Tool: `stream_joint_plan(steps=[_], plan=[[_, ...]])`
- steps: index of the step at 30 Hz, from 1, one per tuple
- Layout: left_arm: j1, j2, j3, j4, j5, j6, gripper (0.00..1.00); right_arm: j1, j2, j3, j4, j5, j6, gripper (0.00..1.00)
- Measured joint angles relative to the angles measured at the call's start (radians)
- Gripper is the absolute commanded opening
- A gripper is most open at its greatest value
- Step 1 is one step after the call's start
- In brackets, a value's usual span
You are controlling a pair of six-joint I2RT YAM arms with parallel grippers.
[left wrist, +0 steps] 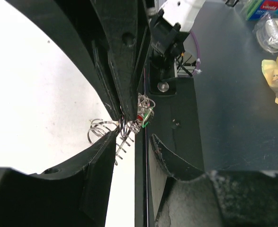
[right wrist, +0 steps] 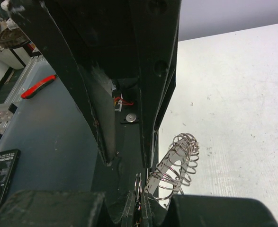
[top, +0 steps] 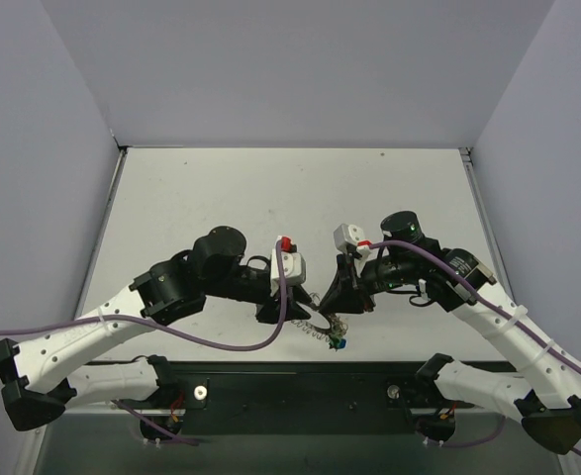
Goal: Put the keys on the keyring
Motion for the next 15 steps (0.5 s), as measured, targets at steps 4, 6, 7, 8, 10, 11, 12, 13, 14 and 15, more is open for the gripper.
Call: stream_joint_plan(steps=[4, 6, 7, 8, 10, 11, 12, 13, 14, 15], plan=[[0.0, -0.033, 0.0, 0.032, 0.001, 0.0, 0.44, 0.001, 0.0, 0.0, -0.001, 0.0, -0.003, 0.0], [0.0, -0.043, 0.0, 0.052, 0.003, -0.001, 0.44, 0.001, 0.0, 0.0, -0.001, 0.0, -0.004, 0.0], [0.0, -0.044, 0.0, 0.058, 0.005, -0.001, 0.44, 0.001, 0.0, 0.0, -0.001, 0.0, -0.004, 0.0], [-0.001, -0.044, 0.0, 0.064, 0.008, -0.002, 0.44, 0.001, 0.0, 0.0, -0.001, 0.0, -0.005, 0.0], [-0.002, -0.04, 0.0, 0.072, 0.015, -0.004, 0.43, 0.001, 0.0, 0.0, -0.001, 0.0, -0.006, 0.0], [-0.003, -0.037, 0.0, 0.077, 0.019, -0.005, 0.43, 0.001, 0.0, 0.0, -0.001, 0.0, -0.007, 0.0], [-0.004, -0.032, 0.0, 0.082, 0.022, -0.005, 0.42, 0.001, 0.0, 0.0, -0.001, 0.0, -0.007, 0.0], [-0.005, -0.023, 0.0, 0.088, 0.025, -0.006, 0.42, 0.001, 0.0, 0.0, -0.001, 0.0, -0.007, 0.0], [-0.007, -0.017, 0.0, 0.092, 0.027, -0.007, 0.41, 0.001, 0.0, 0.0, -0.001, 0.0, -0.008, 0.0], [-0.01, -0.008, 0.0, 0.097, 0.029, -0.008, 0.41, 0.001, 0.0, 0.0, -0.001, -0.001, -0.008, 0.0]])
